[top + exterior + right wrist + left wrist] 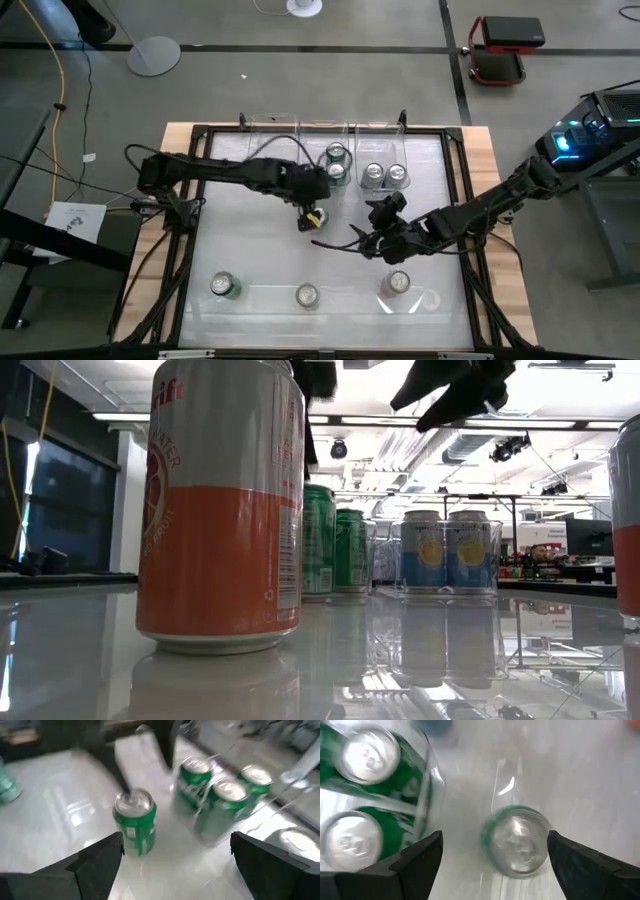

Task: Sort soda cans
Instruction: Put the green soda can into the middle transparent bin

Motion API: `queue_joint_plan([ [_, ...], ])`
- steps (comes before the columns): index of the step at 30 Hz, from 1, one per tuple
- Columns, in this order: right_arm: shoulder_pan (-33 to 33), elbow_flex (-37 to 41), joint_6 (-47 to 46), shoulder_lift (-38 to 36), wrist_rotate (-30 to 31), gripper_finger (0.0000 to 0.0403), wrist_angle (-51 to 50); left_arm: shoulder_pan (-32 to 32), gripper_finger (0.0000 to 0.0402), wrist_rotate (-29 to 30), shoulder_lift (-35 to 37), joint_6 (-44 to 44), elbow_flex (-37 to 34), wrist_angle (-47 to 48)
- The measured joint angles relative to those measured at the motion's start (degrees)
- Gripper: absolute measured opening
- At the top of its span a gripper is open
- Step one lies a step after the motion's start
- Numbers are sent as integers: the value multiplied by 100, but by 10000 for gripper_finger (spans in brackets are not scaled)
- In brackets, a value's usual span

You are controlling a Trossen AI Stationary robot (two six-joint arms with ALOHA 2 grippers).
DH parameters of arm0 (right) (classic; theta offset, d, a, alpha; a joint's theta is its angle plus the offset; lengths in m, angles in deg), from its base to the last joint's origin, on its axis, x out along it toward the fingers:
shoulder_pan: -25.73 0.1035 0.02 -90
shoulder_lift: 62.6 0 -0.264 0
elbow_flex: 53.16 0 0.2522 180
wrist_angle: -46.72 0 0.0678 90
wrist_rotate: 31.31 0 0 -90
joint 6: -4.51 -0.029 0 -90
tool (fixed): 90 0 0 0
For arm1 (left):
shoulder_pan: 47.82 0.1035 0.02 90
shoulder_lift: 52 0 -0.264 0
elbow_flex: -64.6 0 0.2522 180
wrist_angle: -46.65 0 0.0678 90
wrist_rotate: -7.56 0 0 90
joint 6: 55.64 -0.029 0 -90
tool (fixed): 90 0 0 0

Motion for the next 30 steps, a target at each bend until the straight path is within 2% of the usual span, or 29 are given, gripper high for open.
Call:
queue_joint_plan([
  [5, -208, -4, 542, 352, -946, 358, 238, -29, 335, 52, 798, -13, 0, 116],
  [9, -324, -4, 1454, 911, -1493, 358, 1203, -233, 335, 688, 1560, 73, -180, 360],
  [14, -574, -6, 2533, 1469, -1946, 358, 2563, -553, 335, 1252, 2814, 696, -1168, 291],
  [21, -958, -358, 2845, 1471, -2099, 358, 2727, -1138, 335, 1958, 4445, 1754, -3061, -516],
  [26, -1266, -404, 2959, 1462, -2437, 358, 2708, -1309, 335, 2248, 5091, 2419, -4053, -1144],
  [30, -1502, -404, 2718, 1497, -2659, 358, 2728, -1407, 335, 2269, 5275, 2906, -4580, -1513],
])
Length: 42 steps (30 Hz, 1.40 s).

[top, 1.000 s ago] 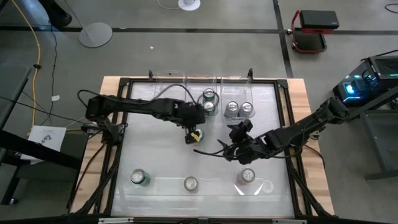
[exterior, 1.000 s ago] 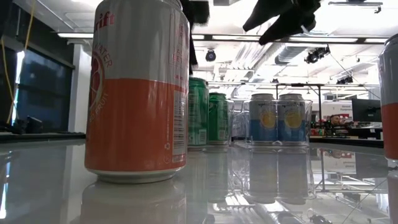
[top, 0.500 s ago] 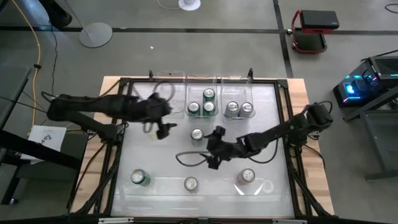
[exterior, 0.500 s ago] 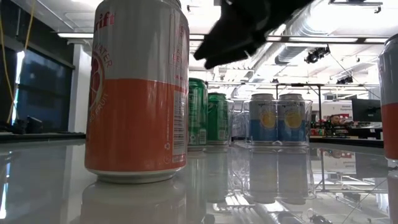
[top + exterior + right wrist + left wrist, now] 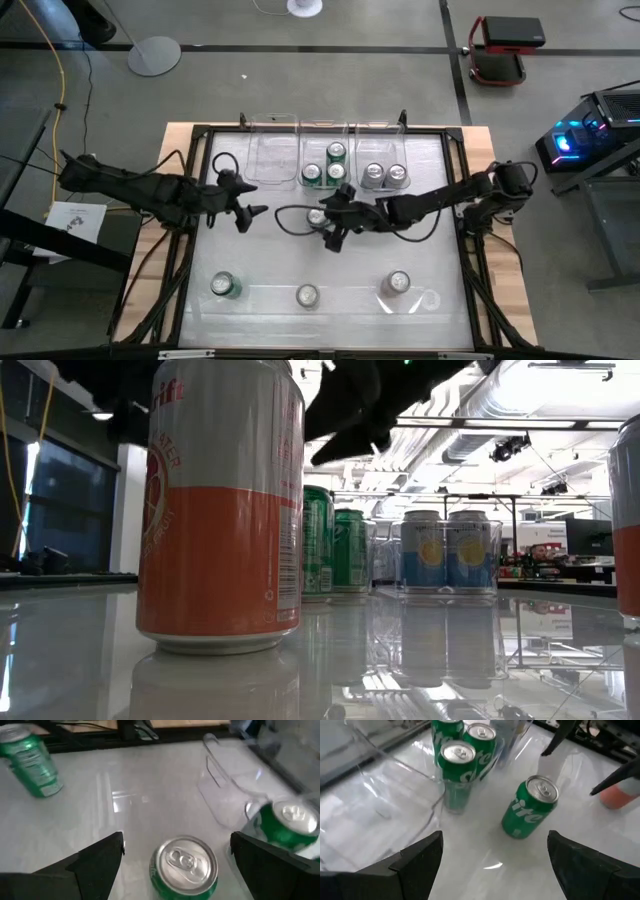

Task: Sort soda cans
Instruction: Put the green soda can into the middle transparent bin

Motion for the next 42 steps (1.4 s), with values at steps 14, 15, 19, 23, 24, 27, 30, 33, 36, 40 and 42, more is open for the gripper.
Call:
queue_joint_plan([
  [14, -288, 2, -332, 764, -23, 358, 377, -262, 335, 135, -36, 451, -501, -428],
  [15, -288, 2, -364, 789, -24, 358, 387, -270, 335, 133, -36, 451, -501, -430],
  [19, -290, 2, -462, 840, -194, 358, 335, -296, 335, 135, -37, 451, -501, -428],
  [23, -290, 2, -435, 835, -319, 350, 384, -296, 335, 137, -38, 451, -501, -428],
  [24, -292, 2, -450, 835, -351, 342, 372, -296, 335, 142, -38, 451, -501, -428],
  [27, -294, -3, -549, 861, -393, 309, 334, -296, 335, 180, -38, 451, -501, -428],
  [30, -293, -17, -569, 889, -372, 277, 333, -294, 335, 194, -38, 450, -501, -426],
  [33, -287, -21, -560, 888, -284, 262, 396, -296, 335, 193, -38, 451, -501, -426],
  [36, -288, -7, -485, 761, -298, 256, 437, -296, 335, 192, -38, 451, -501, -425],
  [40, -332, -263, -148, 471, -239, 252, 63, -298, 335, 211, -38, 451, -500, -428],
  [42, -397, -532, -7, 284, -171, 252, -72, -302, 335, 210, -38, 454, -501, -424],
])
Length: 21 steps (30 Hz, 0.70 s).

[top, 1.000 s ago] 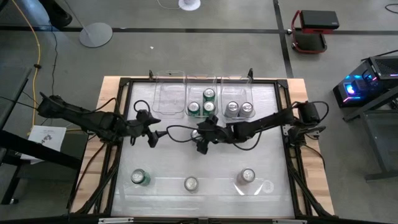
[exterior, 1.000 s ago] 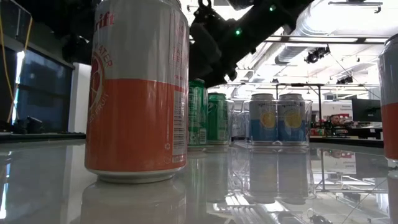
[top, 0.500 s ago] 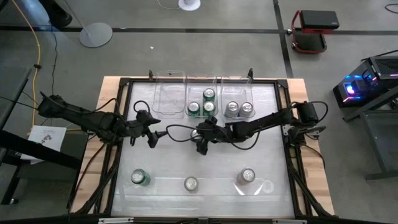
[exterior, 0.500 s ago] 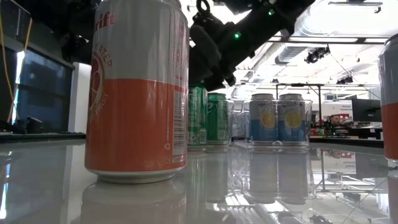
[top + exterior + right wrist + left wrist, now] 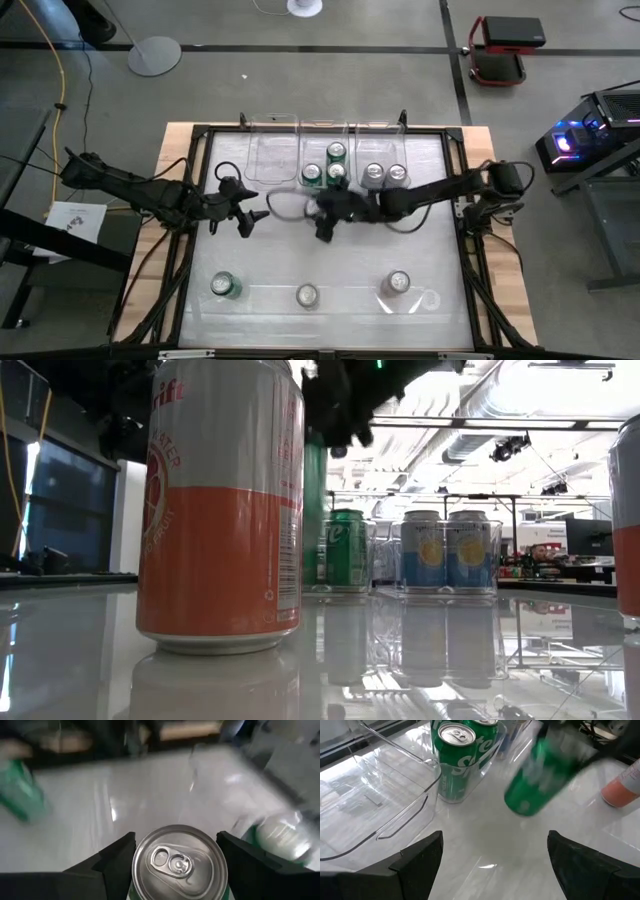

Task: Sort soda cans
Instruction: Put the green soda can into the middle transparent bin

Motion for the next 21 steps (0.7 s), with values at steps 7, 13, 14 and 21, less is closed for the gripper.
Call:
queue_joint_plan([
  [7, -179, -483, 275, -37, 17, 252, -730, -173, 335, 121, 0, 1, 1, 1],
  [13, -235, -486, 187, -69, -14, 252, -651, -367, 335, 273, 0, 85, 0, 9],
  [14, -241, -480, 200, -60, -6, 253, -681, -392, 335, 298, 0, 89, 2, 9],
  [21, -557, -619, 582, -203, -241, 253, -116, -481, 335, 495, -2, 107, 2, -2],
])
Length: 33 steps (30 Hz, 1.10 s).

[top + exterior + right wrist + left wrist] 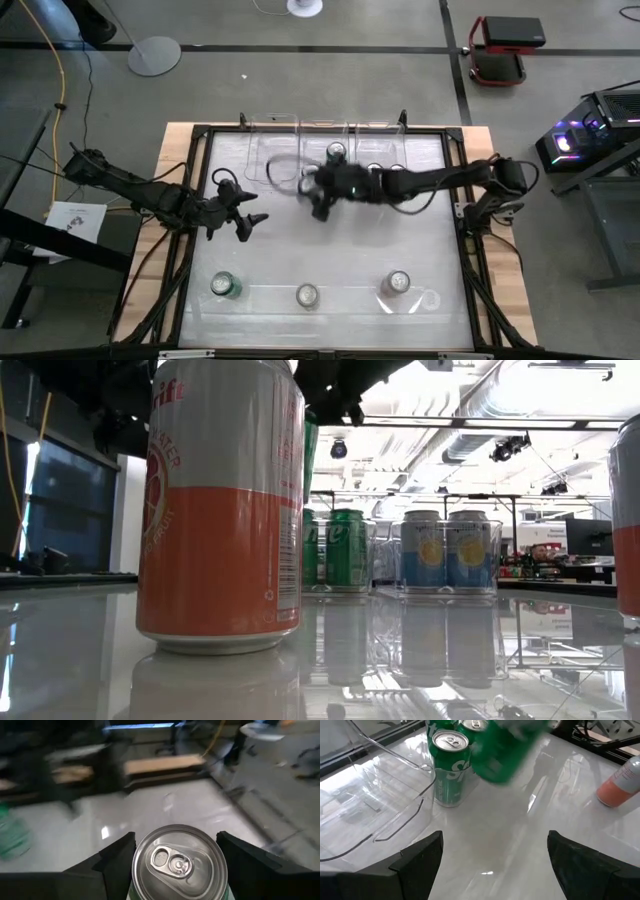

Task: Sort soda cans
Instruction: Put the green soda can into the middle transparent bin

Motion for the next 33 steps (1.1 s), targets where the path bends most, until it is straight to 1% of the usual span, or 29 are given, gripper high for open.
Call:
queue_joint_plan([
  [6, -748, -520, 425, -9, -60, 253, 70, 2, 335, 30, -2, -1, 0, -4],
  [9, -1252, -576, 372, -17, -527, 253, 124, 2, 335, 36, -2, -4, 0, -4],
  [14, -1919, -572, 176, 222, -770, 253, 83, 2, 335, 86, -2, -7, 0, 0],
  [16, -2070, -572, 58, 421, -1074, 253, 201, 10, 335, 115, -2, -11, 0, -2],
  [18, -2139, -571, -10, 650, -1295, 254, 293, 10, 335, 158, -2, -11, 0, -2],
  [22, -2159, -561, -21, 964, -1325, 254, 341, 10, 335, 169, -2, -11, 0, 1],
  [33, -2209, -561, -154, 1416, -1417, 254, 209, 11, 335, 200, -2, -15, 0, 0],
])
